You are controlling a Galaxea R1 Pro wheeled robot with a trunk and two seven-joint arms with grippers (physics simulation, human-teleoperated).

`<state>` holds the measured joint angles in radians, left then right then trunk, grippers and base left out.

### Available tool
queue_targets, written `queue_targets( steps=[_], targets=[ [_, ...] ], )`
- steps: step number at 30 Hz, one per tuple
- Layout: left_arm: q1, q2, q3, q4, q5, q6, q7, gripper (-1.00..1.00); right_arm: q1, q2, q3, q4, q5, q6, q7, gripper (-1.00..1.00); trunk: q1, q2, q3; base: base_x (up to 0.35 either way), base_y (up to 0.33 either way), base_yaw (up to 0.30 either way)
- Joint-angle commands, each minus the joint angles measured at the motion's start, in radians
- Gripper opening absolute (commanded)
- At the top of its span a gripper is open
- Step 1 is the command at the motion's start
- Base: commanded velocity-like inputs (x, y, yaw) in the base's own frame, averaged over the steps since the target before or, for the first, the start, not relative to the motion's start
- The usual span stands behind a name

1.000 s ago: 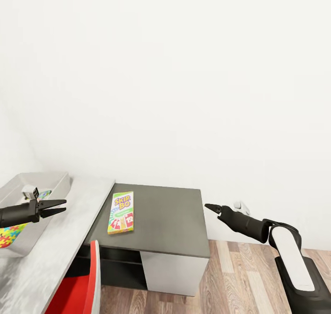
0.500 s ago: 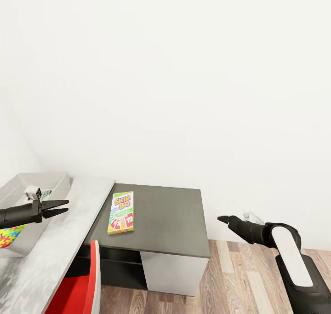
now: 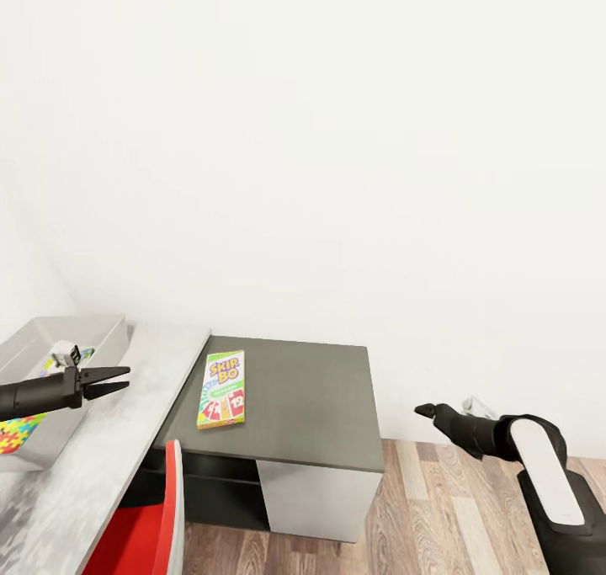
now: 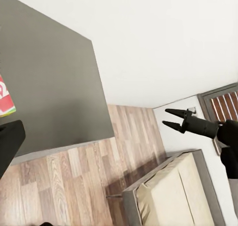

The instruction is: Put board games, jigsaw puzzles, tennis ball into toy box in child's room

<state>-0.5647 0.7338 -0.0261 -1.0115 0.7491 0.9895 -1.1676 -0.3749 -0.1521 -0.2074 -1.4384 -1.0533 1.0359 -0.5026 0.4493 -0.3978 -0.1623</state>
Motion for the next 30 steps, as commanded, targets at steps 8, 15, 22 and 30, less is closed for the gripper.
queue_targets(
  steps=[8,15,22,30],
  targets=[
    [-0.001,0.001,-0.003,0.001,0.002,0.005,0.001,1.00,-0.001,0.004,0.005,-0.019,-0.010,0.001,-0.013,1.00,0.001,-0.002,-0.002,0.000,0.000,0.000],
    [-0.001,-0.001,-0.002,0.001,-0.008,0.004,0.038,1.00,0.000,0.005,0.007,-0.012,-0.010,-0.026,-0.011,1.00,0.001,-0.002,-0.002,0.000,0.000,0.000],
    [-0.001,-0.014,-0.001,-0.001,-0.010,0.003,0.071,1.00,0.001,0.003,0.008,-0.010,-0.009,-0.054,-0.010,1.00,0.001,-0.002,-0.002,0.000,0.000,0.000],
    [-0.006,-0.051,-0.008,-0.035,-0.011,0.006,0.094,1.00,0.001,0.002,0.009,0.000,0.012,-0.057,-0.010,1.00,0.001,-0.002,-0.002,0.000,0.000,0.000]
  ],
)
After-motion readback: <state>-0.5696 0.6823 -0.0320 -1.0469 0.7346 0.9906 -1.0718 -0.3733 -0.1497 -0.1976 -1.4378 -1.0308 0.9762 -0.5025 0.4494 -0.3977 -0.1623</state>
